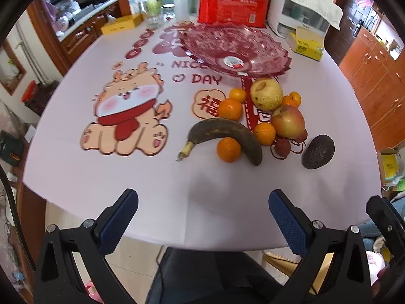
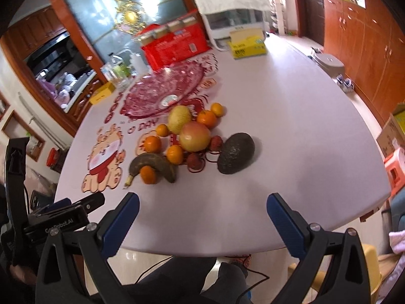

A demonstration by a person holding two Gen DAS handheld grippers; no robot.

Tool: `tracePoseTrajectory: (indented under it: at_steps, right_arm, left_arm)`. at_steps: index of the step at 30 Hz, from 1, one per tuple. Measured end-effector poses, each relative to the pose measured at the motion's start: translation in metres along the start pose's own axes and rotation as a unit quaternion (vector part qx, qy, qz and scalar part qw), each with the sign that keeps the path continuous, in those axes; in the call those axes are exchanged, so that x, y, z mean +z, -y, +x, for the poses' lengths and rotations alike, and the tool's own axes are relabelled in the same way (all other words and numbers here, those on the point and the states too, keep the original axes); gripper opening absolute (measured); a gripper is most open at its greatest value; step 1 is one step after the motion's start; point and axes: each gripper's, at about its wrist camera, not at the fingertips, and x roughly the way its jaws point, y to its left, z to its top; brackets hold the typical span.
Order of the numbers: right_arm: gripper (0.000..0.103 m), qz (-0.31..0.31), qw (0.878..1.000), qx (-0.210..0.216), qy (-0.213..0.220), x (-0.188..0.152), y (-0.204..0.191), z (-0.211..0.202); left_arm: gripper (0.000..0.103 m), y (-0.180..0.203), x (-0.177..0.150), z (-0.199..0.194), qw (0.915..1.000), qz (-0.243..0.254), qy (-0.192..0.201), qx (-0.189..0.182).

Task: Organize fruits
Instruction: 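Reach the right tool to the avocado while the left tool reaches the orange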

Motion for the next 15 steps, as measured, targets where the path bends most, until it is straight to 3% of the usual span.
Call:
tracePoseTrajectory:
  at_steps: [6, 15]
  right_arm:
    - [0.101, 0.018, 1.000, -0.007, -0.007, 0.016, 0.015, 0.035]
    - [0.101, 0.075, 0.996, -0.019, -0.034, 0.035, 0.039, 0.092]
  left_arm:
    - [0.102, 0.003, 0.017, 0.035, 0.9993, -0.018, -0.017, -0.027]
    - [0.091, -0.005, 0.037, 0.086, 0.9963, -0.065, -0.038, -0.042]
